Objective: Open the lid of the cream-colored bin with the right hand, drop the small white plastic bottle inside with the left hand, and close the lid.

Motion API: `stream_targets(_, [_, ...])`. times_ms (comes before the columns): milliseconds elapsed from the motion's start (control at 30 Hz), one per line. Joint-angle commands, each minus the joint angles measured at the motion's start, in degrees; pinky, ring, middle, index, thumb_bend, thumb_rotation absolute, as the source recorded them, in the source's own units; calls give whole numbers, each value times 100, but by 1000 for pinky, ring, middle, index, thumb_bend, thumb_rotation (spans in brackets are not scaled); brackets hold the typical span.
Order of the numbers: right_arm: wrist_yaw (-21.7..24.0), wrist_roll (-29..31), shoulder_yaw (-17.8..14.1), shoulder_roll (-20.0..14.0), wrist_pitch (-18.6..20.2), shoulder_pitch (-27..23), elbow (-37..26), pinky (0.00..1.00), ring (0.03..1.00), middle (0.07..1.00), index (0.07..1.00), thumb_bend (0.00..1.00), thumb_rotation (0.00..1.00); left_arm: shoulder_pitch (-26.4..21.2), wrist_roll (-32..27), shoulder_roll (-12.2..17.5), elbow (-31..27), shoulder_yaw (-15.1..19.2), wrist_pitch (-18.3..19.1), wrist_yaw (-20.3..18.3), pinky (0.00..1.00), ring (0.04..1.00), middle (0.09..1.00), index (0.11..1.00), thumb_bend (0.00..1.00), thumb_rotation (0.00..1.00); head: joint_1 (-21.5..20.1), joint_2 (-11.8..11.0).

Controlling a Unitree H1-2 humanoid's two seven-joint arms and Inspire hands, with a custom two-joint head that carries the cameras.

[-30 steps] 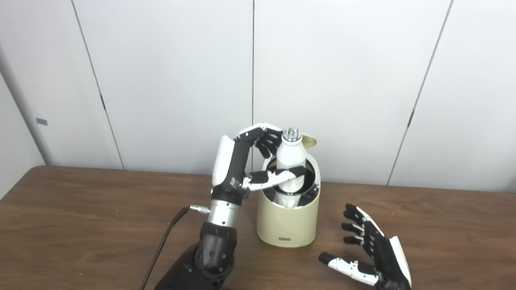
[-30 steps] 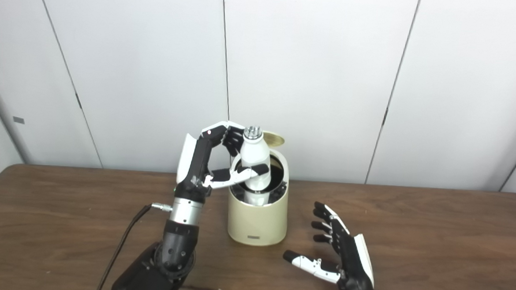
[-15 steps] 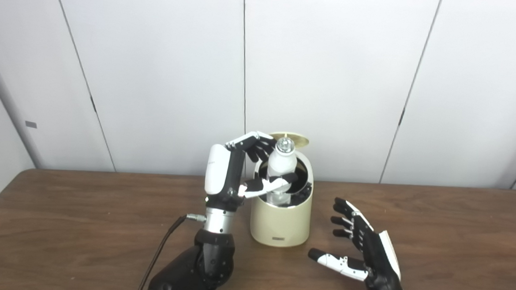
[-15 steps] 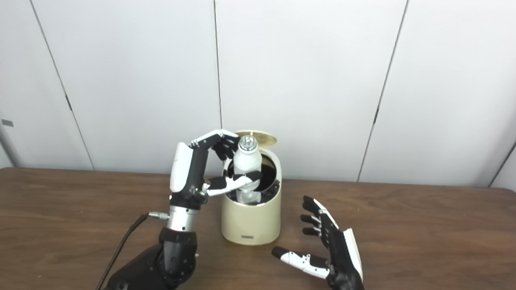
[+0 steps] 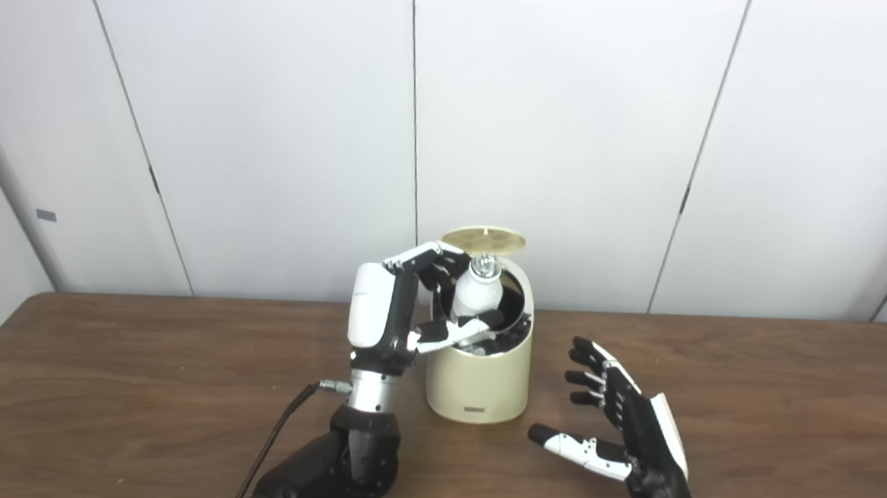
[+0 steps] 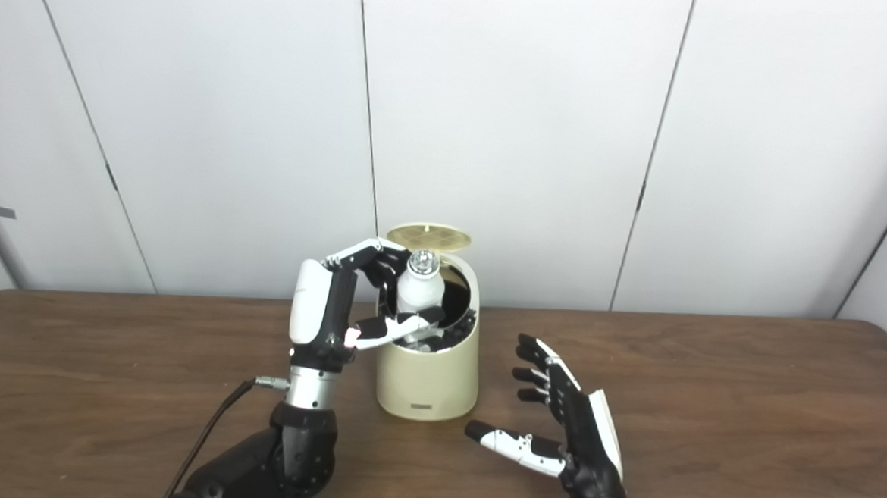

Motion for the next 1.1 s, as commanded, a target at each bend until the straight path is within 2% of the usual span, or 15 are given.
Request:
stream_targets(0, [-17, 25, -5, 19, -110, -167, -181, 688, 768, 846, 842, 760, 269, -143, -251, 18, -25, 207, -65, -430, 401, 440, 486, 506, 504, 0, 0, 5])
stream_targets(100, [-19, 16, -11, -5, -132, -186, -154, 695, 768, 849, 845, 754, 267, -69, -388, -30, -6, 488, -65, -942, 476, 443, 511, 517, 502, 0, 21, 3])
stream_targets(133, [-17, 22, -13, -15, -153, -194, -137, 693, 767, 849, 844, 755, 267, -51, -389, -43, 0, 566, -65, -1060, 510, 524, 588, 508, 509, 27, 42, -2])
stream_targets(167, [-16, 31, -16, -20, -170, -199, -123, 691, 769, 850, 845, 754, 270, -31, -358, -51, 9, 642, -65, -1149, 540, 597, 665, 644, 669, 31, 42, -2])
stream_targets(200, [-18, 34, -17, -23, -178, -201, -117, 689, 769, 850, 845, 755, 271, -16, -309, -59, 21, 707, -65, -1203, 554, 630, 699, 703, 733, 46, 42, -2])
stream_targets(267, [-26, 36, -18, -18, -179, -204, -113, 686, 769, 848, 844, 754, 269, 18, -201, -65, 12, 828, -65, -1256, 561, 653, 729, 739, 774, 77, 46, 12])
stream_targets(400, [-22, 16, -1, -16, -167, -205, -123, 684, 768, 846, 847, 755, 267, 105, -55, -56, -160, 1032, -65, -1366, 546, 657, 742, 751, 796, 106, 67, 18])
stream_targets(733, [-17, -27, 11, -35, -155, -197, -143, 681, 764, 846, 847, 751, 254, 246, 42, -23, -426, 1237, -65, -1499, 504, 631, 726, 739, 792, 104, 100, 55])
stream_targets(900, [3, 4, 0, -54, -151, -200, -132, 690, 771, 854, 849, 750, 249, 366, -54, 52, -720, 1198, -65, -1456, 492, 591, 667, 688, 757, 28, 130, 59])
stream_targets(967, [21, 33, -3, -64, -159, -202, -122, 688, 772, 856, 849, 748, 249, 451, -121, 98, -901, 1203, -65, -1479, 453, 543, 606, 636, 722, 5, 132, 55])
stream_targets(1033, [32, 47, -6, -74, -162, -198, -112, 683, 769, 854, 847, 752, 252, 545, -93, 162, -1074, 1213, -65, -1463, 438, 496, 504, 541, 560, 1, 163, 56])
stream_targets(1067, [38, 51, -7, -79, -156, -195, -114, 684, 771, 855, 848, 755, 257, 595, -93, 195, -1165, 1225, -65, -1472, 430, 478, 487, 527, 539, 0, 166, 53])
